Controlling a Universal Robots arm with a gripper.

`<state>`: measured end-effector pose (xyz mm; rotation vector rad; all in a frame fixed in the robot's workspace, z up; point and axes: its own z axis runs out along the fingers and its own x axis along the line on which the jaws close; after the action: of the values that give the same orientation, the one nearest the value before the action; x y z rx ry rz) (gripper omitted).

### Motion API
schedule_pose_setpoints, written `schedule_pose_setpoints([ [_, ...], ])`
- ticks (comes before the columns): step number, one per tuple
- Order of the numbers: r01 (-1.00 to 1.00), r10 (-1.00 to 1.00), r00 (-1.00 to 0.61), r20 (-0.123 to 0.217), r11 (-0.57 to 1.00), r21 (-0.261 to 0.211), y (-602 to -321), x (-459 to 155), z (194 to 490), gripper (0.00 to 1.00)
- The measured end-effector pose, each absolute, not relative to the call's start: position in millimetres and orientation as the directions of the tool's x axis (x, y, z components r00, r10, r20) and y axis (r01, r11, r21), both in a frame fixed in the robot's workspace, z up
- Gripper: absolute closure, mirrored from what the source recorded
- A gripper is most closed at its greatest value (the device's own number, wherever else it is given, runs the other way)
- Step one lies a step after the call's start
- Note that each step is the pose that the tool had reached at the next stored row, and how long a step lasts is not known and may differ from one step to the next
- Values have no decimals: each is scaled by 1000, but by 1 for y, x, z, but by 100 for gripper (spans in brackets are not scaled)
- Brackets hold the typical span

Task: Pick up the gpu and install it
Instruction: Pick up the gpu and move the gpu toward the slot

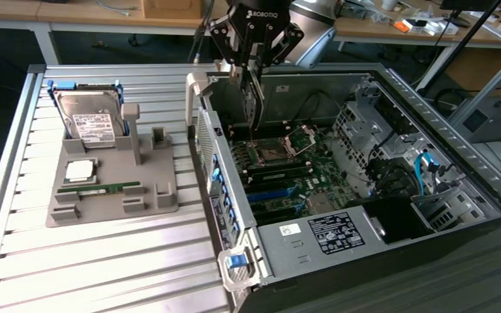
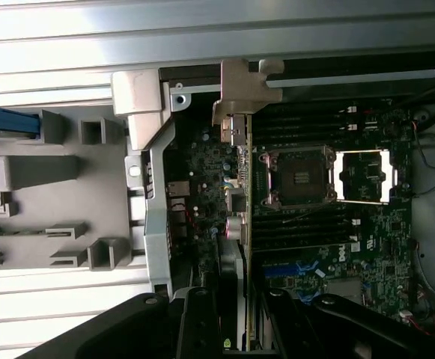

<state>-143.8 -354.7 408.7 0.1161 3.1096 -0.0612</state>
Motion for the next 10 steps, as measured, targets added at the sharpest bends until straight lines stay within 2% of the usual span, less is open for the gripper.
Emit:
schedule_pose_setpoints([
  [10,75,74,-997,-31,996,-39,-355,-142,407,73],
])
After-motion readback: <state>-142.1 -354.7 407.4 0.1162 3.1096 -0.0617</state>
